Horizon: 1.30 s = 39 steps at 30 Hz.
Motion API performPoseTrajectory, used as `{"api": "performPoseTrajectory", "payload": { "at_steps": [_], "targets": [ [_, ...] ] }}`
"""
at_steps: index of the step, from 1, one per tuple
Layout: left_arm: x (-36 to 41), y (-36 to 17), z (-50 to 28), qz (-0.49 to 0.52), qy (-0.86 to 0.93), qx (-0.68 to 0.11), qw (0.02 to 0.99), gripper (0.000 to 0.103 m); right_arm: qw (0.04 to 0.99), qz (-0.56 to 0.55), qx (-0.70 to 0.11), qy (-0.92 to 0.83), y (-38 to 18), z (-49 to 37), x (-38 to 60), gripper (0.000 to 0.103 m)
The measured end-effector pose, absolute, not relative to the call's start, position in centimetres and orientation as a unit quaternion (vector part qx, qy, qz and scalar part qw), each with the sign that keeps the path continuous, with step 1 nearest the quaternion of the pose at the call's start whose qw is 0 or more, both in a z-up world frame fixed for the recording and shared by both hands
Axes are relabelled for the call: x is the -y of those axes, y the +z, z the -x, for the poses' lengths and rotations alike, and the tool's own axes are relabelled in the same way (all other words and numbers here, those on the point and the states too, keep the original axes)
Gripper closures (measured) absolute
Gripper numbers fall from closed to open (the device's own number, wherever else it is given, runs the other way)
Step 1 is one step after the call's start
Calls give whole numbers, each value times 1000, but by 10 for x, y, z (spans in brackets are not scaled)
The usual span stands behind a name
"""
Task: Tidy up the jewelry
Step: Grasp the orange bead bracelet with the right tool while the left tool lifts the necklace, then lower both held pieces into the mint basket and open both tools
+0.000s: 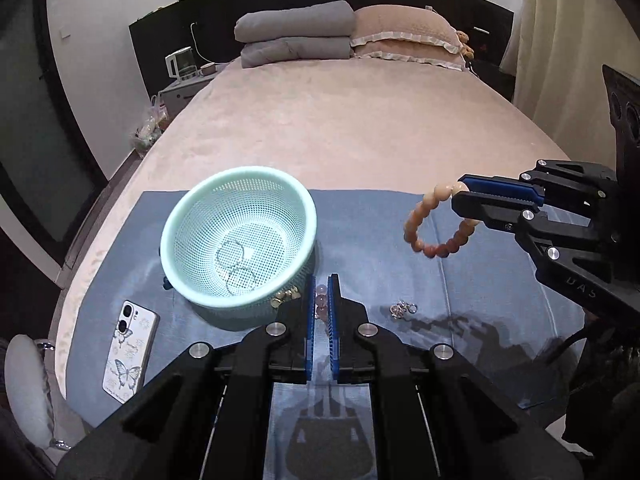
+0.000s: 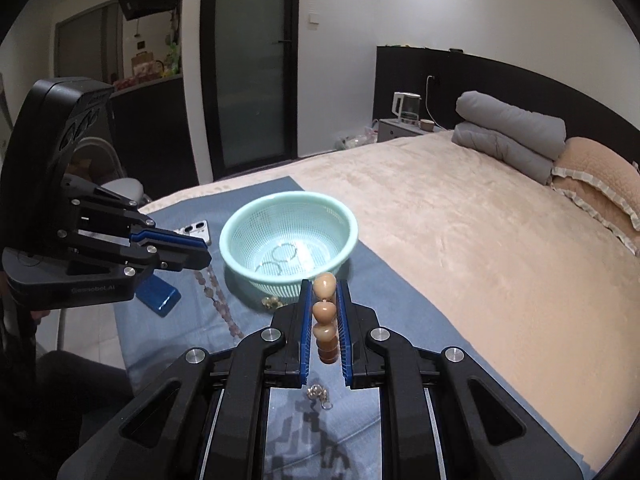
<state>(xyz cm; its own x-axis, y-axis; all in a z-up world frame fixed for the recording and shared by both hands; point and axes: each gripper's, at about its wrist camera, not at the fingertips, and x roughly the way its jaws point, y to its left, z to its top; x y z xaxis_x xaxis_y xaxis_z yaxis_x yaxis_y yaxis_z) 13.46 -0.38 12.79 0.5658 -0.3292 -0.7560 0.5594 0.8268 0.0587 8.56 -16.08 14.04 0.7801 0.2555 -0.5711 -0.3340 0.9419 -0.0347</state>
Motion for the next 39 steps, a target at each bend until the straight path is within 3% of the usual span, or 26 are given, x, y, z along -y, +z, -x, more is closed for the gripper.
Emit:
{"api": "performPoseTrajectory", "payload": {
  "at_steps": [20,26,39],
  "targets": [
    [-31,195,-193,-167,-225,-338,899,97,942,58,-258,206,169,-165,117,92],
    [-28,172,-225,-160,-227,-353,893,97,939,52,-272,204,149,-200,111,92],
    [-35,71,-268,-135,-241,-431,859,97,912,43,-357,198,62,-245,97,92]
  ]
}}
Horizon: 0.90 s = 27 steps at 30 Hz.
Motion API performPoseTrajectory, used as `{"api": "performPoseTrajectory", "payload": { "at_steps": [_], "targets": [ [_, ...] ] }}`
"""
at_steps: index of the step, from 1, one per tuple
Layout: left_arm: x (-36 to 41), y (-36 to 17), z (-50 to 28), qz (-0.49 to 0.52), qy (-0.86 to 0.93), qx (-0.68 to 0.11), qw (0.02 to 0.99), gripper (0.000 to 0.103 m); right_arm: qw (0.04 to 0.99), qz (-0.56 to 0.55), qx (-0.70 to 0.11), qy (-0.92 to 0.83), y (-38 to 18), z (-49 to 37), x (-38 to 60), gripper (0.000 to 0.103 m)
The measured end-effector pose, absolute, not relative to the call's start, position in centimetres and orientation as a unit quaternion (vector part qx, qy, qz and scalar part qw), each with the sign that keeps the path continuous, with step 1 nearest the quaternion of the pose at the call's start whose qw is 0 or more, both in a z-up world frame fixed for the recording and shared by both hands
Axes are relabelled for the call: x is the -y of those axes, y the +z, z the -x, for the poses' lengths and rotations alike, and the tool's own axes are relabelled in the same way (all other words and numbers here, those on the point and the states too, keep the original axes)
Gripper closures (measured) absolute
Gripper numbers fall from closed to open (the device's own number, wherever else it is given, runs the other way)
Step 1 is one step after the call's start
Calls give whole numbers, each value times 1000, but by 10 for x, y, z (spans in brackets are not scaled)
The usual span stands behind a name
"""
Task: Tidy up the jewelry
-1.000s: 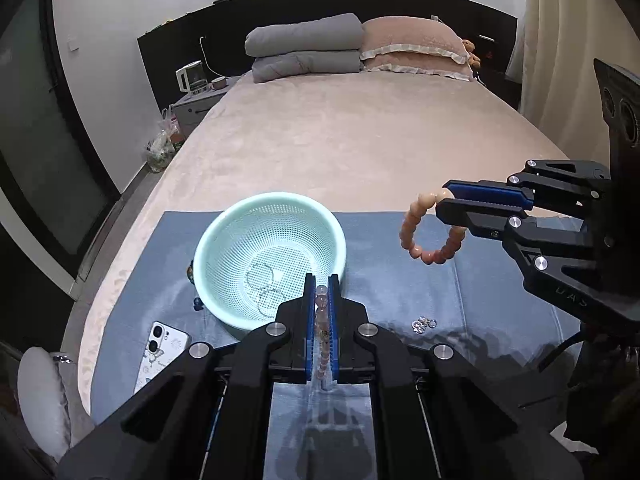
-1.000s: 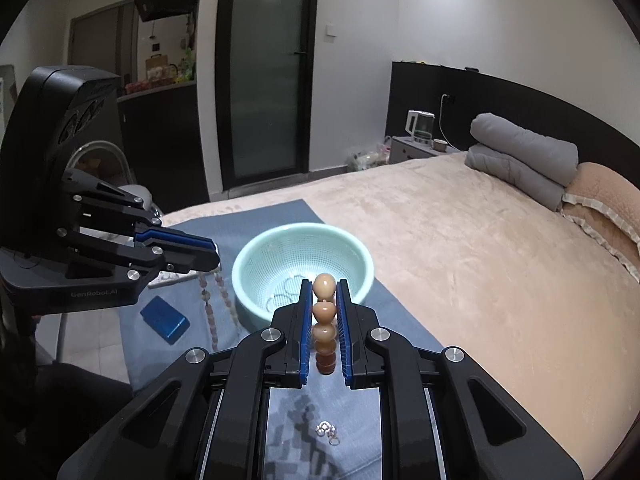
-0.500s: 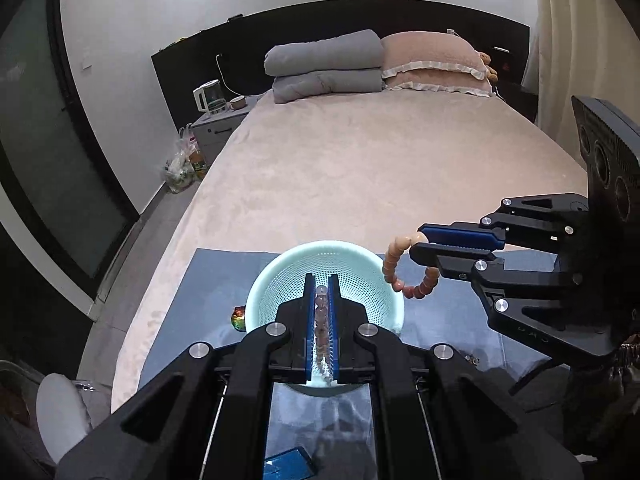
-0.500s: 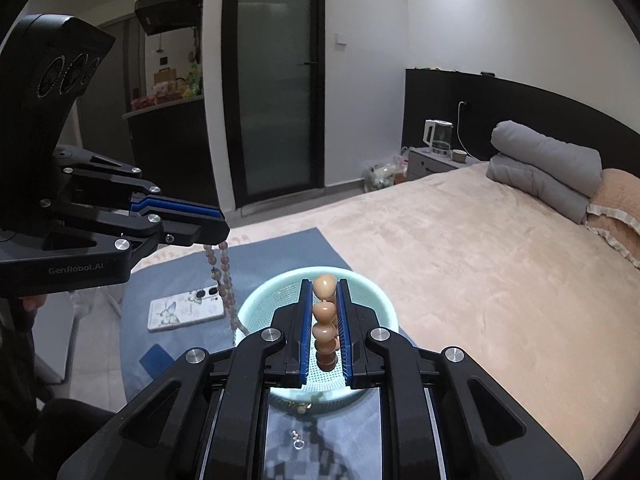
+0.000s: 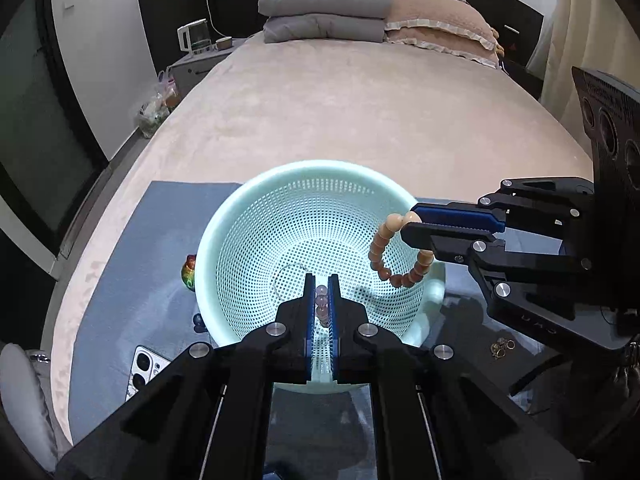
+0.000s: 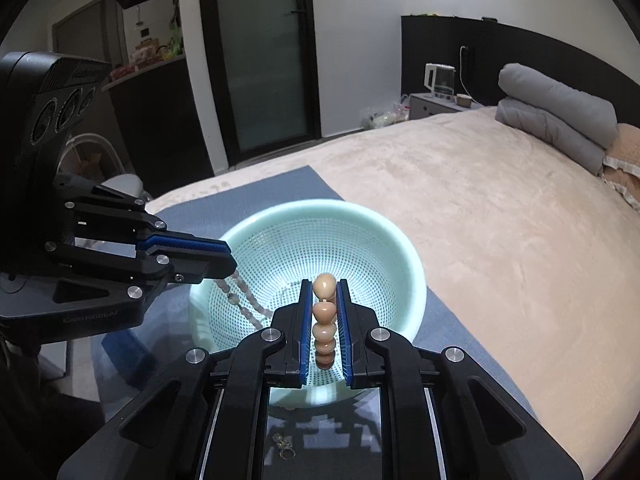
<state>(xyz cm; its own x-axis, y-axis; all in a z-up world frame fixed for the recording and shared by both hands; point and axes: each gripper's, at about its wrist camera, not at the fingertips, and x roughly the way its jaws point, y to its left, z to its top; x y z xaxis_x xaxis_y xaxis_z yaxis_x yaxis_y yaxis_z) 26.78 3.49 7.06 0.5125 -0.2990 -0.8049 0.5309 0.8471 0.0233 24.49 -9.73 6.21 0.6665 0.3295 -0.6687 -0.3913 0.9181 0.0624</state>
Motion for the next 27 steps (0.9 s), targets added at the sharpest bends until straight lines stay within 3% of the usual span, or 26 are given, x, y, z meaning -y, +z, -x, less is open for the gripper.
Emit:
{"api": "performPoseTrajectory", "payload": {
  "at_steps": [10,11,12,13,14,15,17,18,19,20,27],
  "targets": [
    [-52,47,-261,-125,-233,-445,855,96,909,43,-371,187,54,-242,100,90],
    [-55,49,-259,-124,-232,-444,857,92,911,45,-367,181,57,-239,104,87],
    [-58,52,-255,-121,-229,-441,859,80,913,44,-364,178,62,-235,108,82],
    [-61,55,-251,-119,-226,-438,862,71,915,41,-361,176,67,-231,113,69],
    [-64,59,-247,-118,-223,-434,865,53,918,39,-355,172,72,-226,119,52],
    [-67,63,-243,-119,-218,-428,869,43,922,38,-347,167,78,-219,124,46],
    [-72,73,-231,-122,-211,-416,876,35,928,32,-333,162,90,-208,135,29],
    [-75,77,-225,-124,-208,-411,879,20,931,32,-327,159,95,-201,139,23],
    [-77,80,-218,-126,-203,-403,883,13,933,34,-321,159,100,-193,142,17],
    [-79,83,-211,-131,-197,-395,888,6,934,39,-317,161,104,-187,144,17],
    [-82,82,-172,-138,-204,-394,886,6,931,102,-310,167,117,-139,149,15]
  ]
}}
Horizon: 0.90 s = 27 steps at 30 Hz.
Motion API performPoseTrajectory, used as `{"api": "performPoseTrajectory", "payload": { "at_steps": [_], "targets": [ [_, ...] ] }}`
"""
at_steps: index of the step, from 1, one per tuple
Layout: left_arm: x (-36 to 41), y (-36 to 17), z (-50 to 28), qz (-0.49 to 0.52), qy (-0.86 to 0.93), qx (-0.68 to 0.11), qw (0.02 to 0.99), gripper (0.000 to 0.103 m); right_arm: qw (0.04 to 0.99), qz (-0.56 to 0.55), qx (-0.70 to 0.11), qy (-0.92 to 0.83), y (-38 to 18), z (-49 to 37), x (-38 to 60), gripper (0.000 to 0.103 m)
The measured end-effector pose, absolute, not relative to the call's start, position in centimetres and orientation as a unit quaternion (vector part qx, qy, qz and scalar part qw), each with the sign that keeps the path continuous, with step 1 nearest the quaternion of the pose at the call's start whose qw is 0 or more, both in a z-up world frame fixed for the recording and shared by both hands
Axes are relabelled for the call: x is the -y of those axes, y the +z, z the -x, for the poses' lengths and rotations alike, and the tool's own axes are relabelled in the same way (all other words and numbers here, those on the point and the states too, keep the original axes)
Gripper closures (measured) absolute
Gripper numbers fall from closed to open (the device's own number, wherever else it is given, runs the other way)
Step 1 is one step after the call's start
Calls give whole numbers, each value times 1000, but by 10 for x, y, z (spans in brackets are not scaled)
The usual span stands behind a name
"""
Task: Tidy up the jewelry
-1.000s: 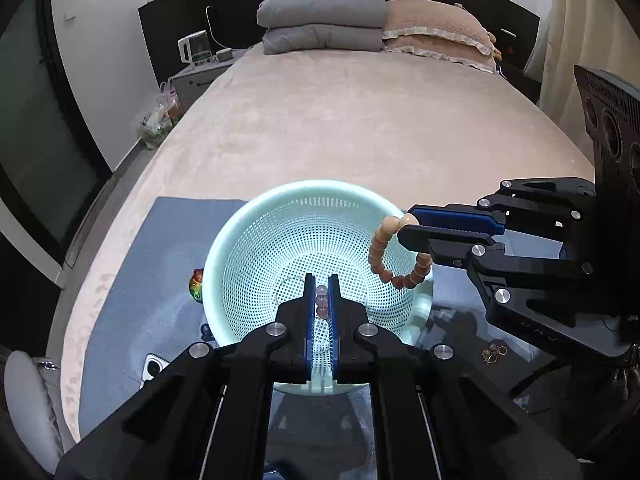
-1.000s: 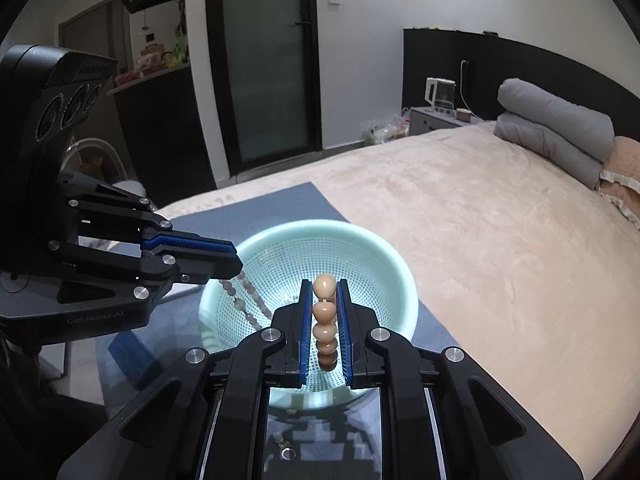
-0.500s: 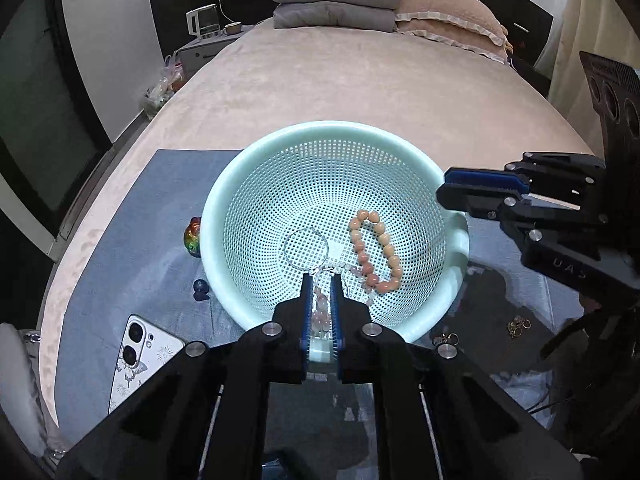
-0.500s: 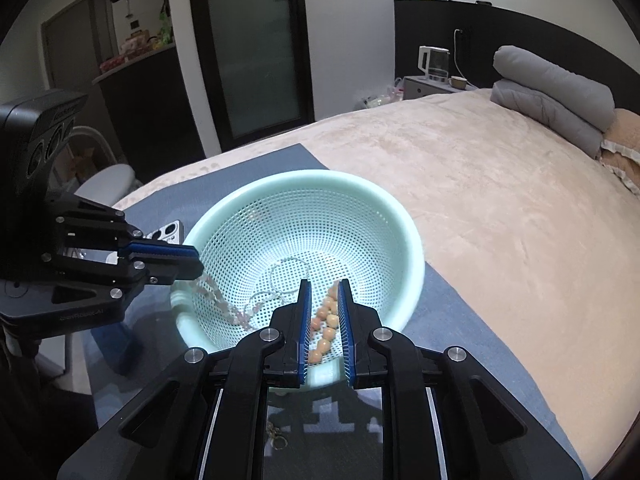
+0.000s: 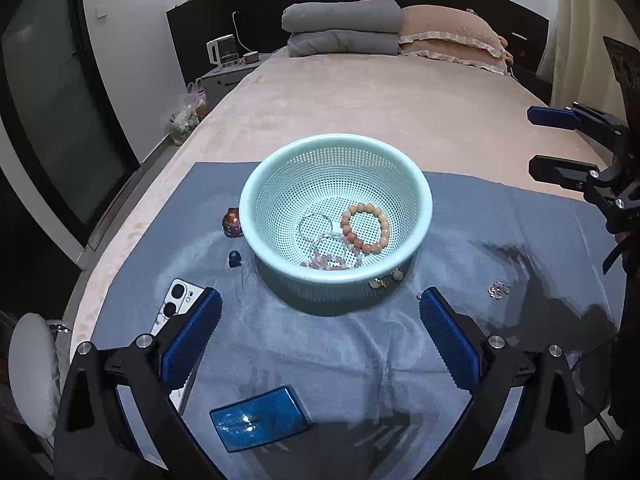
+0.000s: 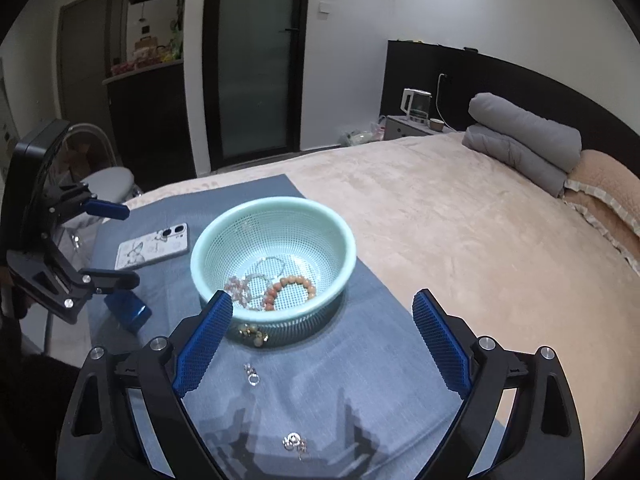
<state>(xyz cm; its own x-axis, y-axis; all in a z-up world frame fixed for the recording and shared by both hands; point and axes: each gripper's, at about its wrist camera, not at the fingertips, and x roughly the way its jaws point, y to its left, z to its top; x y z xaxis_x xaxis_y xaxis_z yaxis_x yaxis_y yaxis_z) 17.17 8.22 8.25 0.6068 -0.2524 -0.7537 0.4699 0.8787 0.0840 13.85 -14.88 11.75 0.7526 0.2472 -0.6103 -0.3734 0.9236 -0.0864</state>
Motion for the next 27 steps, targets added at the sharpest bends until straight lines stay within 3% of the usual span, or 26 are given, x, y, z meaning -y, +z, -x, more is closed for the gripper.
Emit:
{"api": "performPoseTrajectory", "payload": {
  "at_steps": [13,27],
  "targets": [
    [-57,44,-136,-157,-243,-433,854,6,914,110,-349,173,81,-95,178,15],
    [-14,-13,-149,-159,-290,-466,821,7,902,126,-359,206,13,-78,189,17]
  ]
}}
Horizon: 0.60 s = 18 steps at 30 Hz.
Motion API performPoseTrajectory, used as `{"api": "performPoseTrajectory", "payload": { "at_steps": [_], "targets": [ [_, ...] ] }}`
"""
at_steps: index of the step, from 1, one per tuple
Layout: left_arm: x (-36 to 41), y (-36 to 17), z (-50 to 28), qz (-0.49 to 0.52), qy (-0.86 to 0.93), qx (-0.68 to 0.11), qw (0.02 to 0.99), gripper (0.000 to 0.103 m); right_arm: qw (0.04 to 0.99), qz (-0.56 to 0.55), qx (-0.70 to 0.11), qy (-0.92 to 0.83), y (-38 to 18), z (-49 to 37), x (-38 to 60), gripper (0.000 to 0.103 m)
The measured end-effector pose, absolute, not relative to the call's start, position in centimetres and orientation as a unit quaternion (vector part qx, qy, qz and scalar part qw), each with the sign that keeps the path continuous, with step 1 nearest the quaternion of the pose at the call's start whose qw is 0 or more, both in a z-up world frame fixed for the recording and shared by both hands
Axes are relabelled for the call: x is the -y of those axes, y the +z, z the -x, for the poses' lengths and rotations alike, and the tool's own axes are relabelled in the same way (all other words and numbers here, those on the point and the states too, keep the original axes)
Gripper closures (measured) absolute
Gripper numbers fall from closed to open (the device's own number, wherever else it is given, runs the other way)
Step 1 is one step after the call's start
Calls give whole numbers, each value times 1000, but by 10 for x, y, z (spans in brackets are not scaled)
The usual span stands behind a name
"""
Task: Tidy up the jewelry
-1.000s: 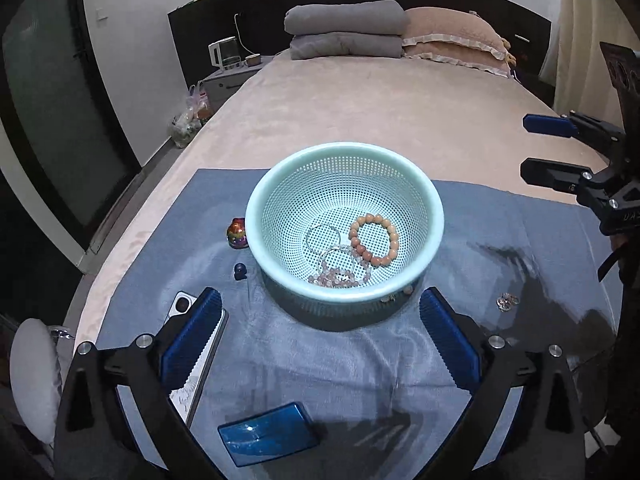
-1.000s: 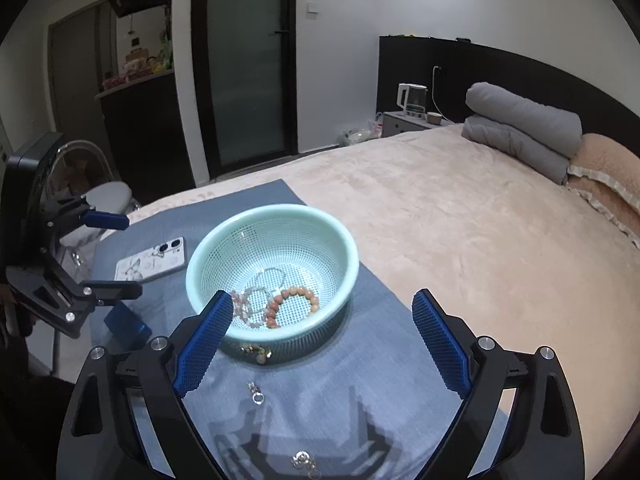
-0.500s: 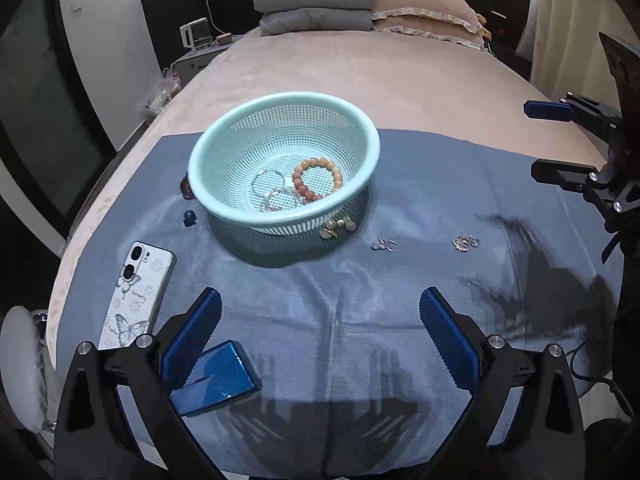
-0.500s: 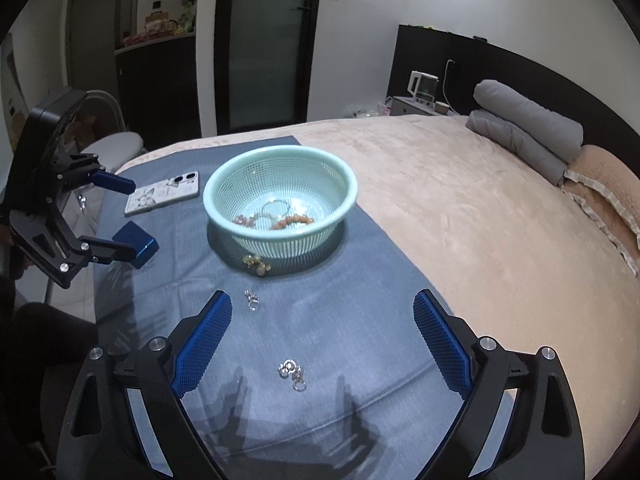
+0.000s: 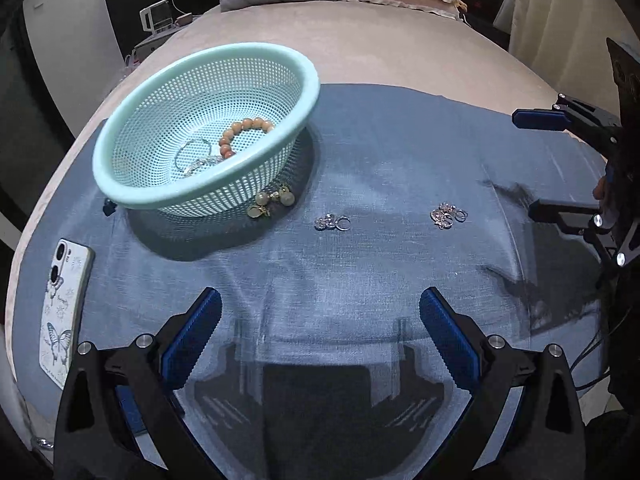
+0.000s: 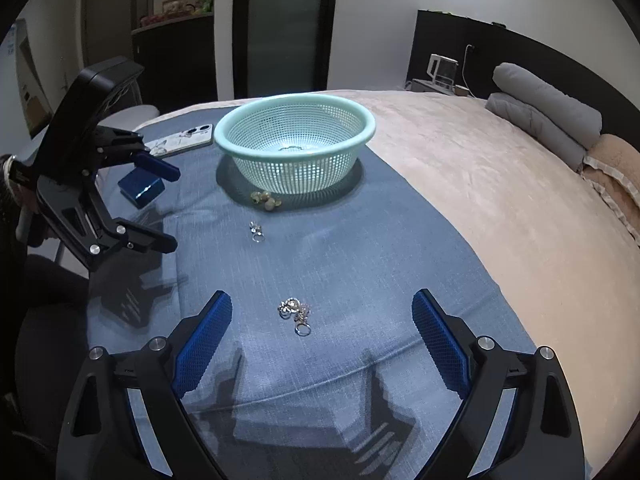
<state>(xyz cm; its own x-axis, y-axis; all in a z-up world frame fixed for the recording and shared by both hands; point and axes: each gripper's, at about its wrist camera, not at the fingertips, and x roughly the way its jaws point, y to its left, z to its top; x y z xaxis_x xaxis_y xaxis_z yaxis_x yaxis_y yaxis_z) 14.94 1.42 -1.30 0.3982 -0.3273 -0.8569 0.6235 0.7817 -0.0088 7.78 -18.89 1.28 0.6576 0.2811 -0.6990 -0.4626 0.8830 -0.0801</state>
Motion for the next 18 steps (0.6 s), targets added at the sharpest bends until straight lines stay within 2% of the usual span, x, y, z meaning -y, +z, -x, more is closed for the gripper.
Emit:
{"api": "performPoseTrajectory", "payload": {
  "at_steps": [1,2,4,6,10,13,15,18],
  "targets": [
    [-12,-16,-152,-152,-295,-472,817,10,900,126,-360,211,7,-79,188,18],
    [-10,-19,-155,-147,-298,-477,814,13,896,130,-365,218,2,-79,186,28],
    [-7,-24,-162,-141,-298,-484,811,17,888,141,-378,222,-10,-83,182,37],
    [-5,-28,-169,-133,-298,-487,810,24,883,140,-389,222,-19,-88,183,38],
    [-2,-30,-181,-122,-288,-482,818,28,877,123,-407,223,-35,-96,187,65],
    [3,-30,-184,-124,-284,-470,827,31,876,119,-413,221,-42,-98,187,68],
    [10,-33,-184,-131,-287,-468,826,44,875,119,-413,223,-42,-99,185,73],
    [18,-40,-184,-140,-292,-469,822,58,871,128,-417,227,-44,-100,181,86]
  ]
}}
